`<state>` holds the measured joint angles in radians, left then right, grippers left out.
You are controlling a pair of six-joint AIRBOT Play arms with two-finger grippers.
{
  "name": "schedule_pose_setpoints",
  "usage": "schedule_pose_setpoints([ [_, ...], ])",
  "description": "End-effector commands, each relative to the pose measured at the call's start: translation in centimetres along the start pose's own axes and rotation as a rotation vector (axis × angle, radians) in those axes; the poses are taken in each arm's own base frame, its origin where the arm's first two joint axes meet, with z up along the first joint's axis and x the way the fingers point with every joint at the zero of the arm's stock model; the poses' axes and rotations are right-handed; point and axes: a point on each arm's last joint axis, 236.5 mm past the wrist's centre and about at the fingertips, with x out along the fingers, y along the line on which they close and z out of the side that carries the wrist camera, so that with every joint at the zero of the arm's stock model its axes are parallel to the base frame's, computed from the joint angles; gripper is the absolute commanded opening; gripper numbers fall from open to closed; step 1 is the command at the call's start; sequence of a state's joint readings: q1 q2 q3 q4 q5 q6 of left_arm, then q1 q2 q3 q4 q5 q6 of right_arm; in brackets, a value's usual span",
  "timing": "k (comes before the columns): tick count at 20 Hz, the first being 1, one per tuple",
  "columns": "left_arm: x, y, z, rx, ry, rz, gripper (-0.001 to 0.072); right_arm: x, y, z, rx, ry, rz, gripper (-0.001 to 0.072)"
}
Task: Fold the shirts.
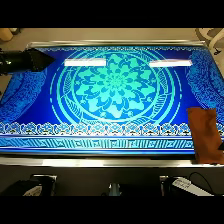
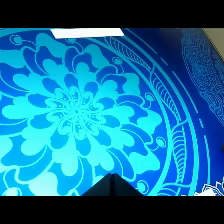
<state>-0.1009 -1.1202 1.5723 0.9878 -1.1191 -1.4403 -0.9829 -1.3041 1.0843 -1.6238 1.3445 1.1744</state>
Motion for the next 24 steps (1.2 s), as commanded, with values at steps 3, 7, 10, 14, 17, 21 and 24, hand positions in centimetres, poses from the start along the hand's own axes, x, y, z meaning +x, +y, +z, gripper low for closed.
schedule_pose_setpoints([
  [3, 1.7, 1.1, -0.2, 0.001, 0.022, 0.022, 0.0023, -15.9, -4.8, 11.4, -0.110, -0.483, -0.265, 0.0596],
  [7, 4.2, 10.0, -1.8, 0.207, 0.208, 0.498, 0.0023, -28.4, 6.5, 19.0, -0.394, -0.891, -0.307, 0.0595],
  [10, 5.2, 15.4, -5.2, 0.289, 0.419, 0.736, 0.0155, -24.2, 20.9, 16.2, -0.652, -0.728, -0.113, 0.0530],
  [14, 6.9, 15.4, -17.7, 0.046, 0.776, 0.621, 0.0670, -14.3, 34.1, 6.8, -1.006, -0.258, 0.142, 0.0658],
  [17, 7.6, 15.4, -19.9, -0.030, 0.714, 0.567, 0.0670, -11.9, 38.3, 2.7, -1.104, -0.109, 0.227, 0.0685],
  [21, 6.9, 16.9, -17.5, -0.058, 0.628, 0.600, 0.0669, -11.6, 39.0, 2.6, -1.123, -0.120, 0.197, 0.0684],
  [24, 6.8, 17.3, -17.6, -0.066, 0.629, 0.606, 0.0669, -11.5, 38.6, 3.0, -1.121, -0.122, 0.172, 0.0684],
])
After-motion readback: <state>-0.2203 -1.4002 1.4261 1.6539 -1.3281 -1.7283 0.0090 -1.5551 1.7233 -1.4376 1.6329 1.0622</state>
